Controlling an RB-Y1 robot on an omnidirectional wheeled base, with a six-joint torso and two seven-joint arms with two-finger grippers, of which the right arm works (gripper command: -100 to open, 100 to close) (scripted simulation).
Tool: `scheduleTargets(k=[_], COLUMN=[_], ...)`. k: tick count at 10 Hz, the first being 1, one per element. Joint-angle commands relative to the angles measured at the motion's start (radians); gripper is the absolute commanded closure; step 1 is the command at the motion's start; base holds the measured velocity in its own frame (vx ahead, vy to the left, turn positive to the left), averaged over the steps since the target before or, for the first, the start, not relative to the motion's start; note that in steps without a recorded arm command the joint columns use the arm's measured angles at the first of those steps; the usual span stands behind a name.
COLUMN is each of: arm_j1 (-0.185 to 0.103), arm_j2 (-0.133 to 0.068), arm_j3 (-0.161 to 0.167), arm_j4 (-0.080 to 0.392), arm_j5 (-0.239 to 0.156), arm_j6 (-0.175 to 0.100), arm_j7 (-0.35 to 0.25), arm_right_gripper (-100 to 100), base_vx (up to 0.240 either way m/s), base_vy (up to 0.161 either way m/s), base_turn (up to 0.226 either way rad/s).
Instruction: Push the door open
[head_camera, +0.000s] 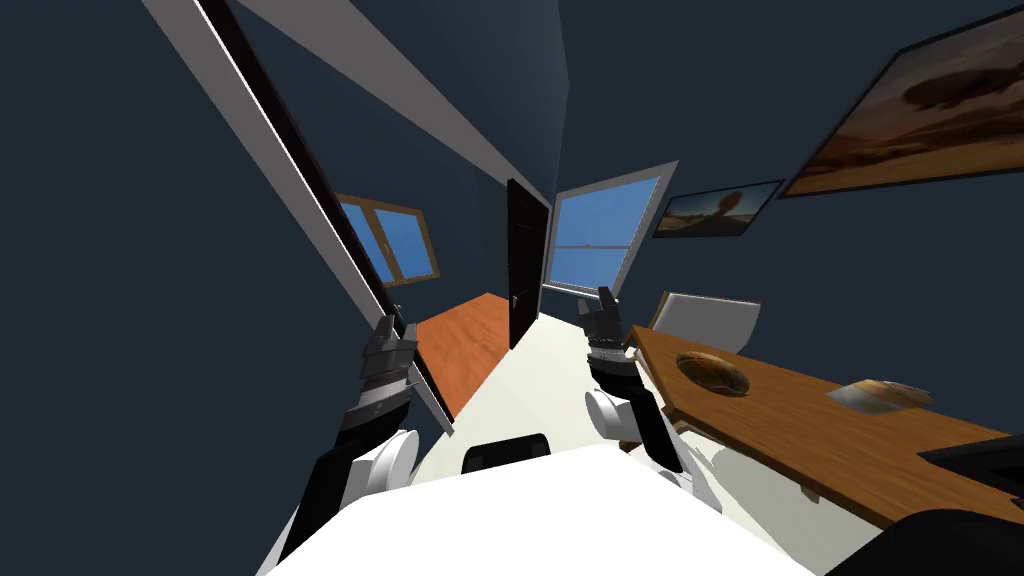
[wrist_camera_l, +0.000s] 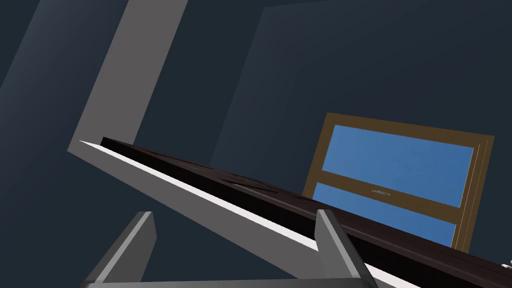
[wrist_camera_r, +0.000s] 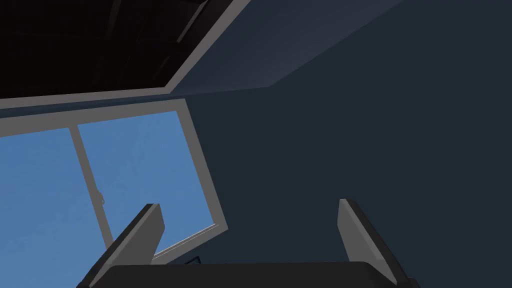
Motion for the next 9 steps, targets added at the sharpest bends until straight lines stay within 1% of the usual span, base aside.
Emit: scheduleTargets(k=[1, 2, 3, 4, 5, 9], arm_j1=[-0.012, -0.022, -0.027, -0.039, -0.047, -0.079], arm_j2=[-0.008, -0.013, -0.016, -0.022, -0.025, -0.039], arm_j3=[0.001, 0.003, 0.003, 0.005, 0.005, 0.009], arm_j4=[0.034, 0.063, 0.077, 0.111, 0.132, 0.222], arm_j5=[-0.001, -0.003, -0.003, -0.004, -0.005, -0.009], arm_j6=[-0.008, -0.015, -0.018, -0.026, -0.031, -0.052], arm_j7=[-0.003, -0.005, -0.006, -0.009, -0.010, -0.017], arm_right_gripper=[-100, -100, -100, -100, -100, -100], base_vx=[0.044, 0.079, 0.069, 0.074, 0.108, 0.080], base_vy=[-0.026, -0.057, -0.082, -0.075, -0.085, -0.066], base_turn=[0.092, 0.162, 0.092, 0.110, 0.123, 0.093])
